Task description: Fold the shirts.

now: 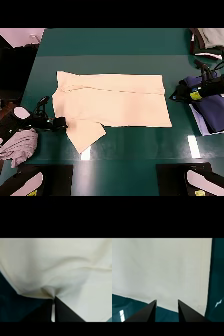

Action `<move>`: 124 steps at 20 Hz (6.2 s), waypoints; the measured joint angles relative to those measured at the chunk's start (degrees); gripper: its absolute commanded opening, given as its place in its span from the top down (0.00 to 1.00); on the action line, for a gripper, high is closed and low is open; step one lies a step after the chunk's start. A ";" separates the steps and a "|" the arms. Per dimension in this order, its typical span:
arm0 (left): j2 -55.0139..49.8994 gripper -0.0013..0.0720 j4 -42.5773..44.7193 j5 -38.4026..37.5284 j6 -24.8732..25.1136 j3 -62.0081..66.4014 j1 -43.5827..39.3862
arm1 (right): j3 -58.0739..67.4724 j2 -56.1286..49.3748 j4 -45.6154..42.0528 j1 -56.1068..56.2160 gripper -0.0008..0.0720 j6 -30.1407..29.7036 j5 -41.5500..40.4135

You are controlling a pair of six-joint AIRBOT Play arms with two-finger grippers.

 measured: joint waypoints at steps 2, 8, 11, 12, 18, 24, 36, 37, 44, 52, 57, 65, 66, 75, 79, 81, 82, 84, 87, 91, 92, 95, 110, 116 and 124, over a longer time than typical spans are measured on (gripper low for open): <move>0.20 0.94 -0.09 -0.70 0.20 0.42 -0.24 | -2.56 1.16 -0.11 -1.64 0.57 -0.39 0.94; 0.48 0.94 -0.46 -4.28 2.19 2.95 -0.35 | -16.50 3.98 -0.22 -10.64 0.50 -3.87 0.52; 0.48 0.94 -0.57 -5.09 2.49 3.39 -0.37 | -21.27 1.97 0.00 -12.66 0.50 -5.51 -1.18; 0.48 0.94 -0.59 -5.16 2.58 3.48 -0.37 | -22.21 1.09 0.11 -12.70 0.50 -5.84 -1.88; 0.48 0.94 -0.68 -5.70 2.69 3.63 -0.37 | -24.17 -1.51 1.09 -8.98 0.53 -6.62 -5.62; 0.48 0.94 -0.70 -5.88 2.75 3.63 -0.37 | -24.59 -2.01 0.44 -7.78 0.97 -6.75 -9.35; 9.18 0.95 3.91 -19.71 1.86 6.93 -3.82 | -24.65 14.47 -18.47 -7.72 0.97 -3.41 1.73; 11.10 0.95 2.99 -21.77 1.42 6.97 -4.87 | -24.65 16.76 -19.87 -7.72 0.97 -2.91 2.97; 16.33 0.94 1.75 -21.94 0.04 11.65 -9.42 | -23.78 28.04 -18.86 -4.35 0.97 0.46 1.11; 8.39 0.94 9.94 -6.73 -0.94 21.90 -9.92 | -11.41 15.45 -17.99 2.03 0.97 2.05 -2.91; -1.14 0.94 11.32 0.50 -0.42 28.83 -9.94 | -2.01 2.75 -17.84 4.72 0.97 2.19 -3.91; -14.45 0.22 12.09 12.37 -1.86 37.05 -9.94 | 8.41 -12.70 -15.96 5.03 0.28 4.68 -6.95; -15.32 0.24 12.11 13.60 -2.89 37.40 -9.90 | 9.35 -14.08 -14.03 4.52 0.28 4.98 -7.87; -17.29 0.93 12.15 5.25 -4.61 41.03 -9.94 | 9.66 -17.68 -1.33 -6.67 0.28 -3.54 -1.01; -17.38 0.93 11.50 0.59 -4.74 41.35 -9.94 | 2.56 -17.84 4.92 -11.50 0.28 -7.87 -2.01; -17.38 0.93 10.73 -0.63 -4.74 41.42 -9.94 | -1.14 -17.88 8.85 -12.68 0.28 -10.27 -4.28; -17.35 0.93 10.27 -0.94 -4.76 41.42 -9.94 | -2.69 -17.88 10.58 -12.96 0.29 -11.43 -6.01; -17.38 0.93 9.55 -1.49 -4.76 41.42 -9.94 | -5.18 -18.03 13.73 -12.90 0.29 -13.55 -8.44; -17.35 0.93 8.96 -2.05 -4.76 41.42 -9.97 | -5.99 -19.45 16.81 -10.95 0.40 -15.19 -9.84; -17.40 0.93 8.46 -2.86 -4.79 41.24 -9.97 | -5.14 -21.77 17.46 -7.50 0.78 -16.13 -10.47; -17.42 0.94 8.31 -3.10 -4.79 41.18 -9.97 | -4.98 -21.94 17.38 -6.88 0.93 -16.57 -10.69; -17.42 0.94 6.40 -3.50 -4.81 41.07 -10.14 | -4.81 -21.09 17.51 -6.08 0.97 -17.73 -11.41; -42.56 0.94 0.24 3.23 -2.34 61.22 -33.14 | 23.67 -11.23 18.18 4.66 0.97 -8.00 0.02; -49.72 0.94 0.17 3.50 -3.02 68.11 -34.95 | 38.82 -16.09 18.03 13.88 0.97 -3.02 2.23; -49.05 0.95 5.73 -0.96 -3.26 70.03 -32.02 | 52.41 -25.99 17.64 25.16 0.97 -0.61 2.86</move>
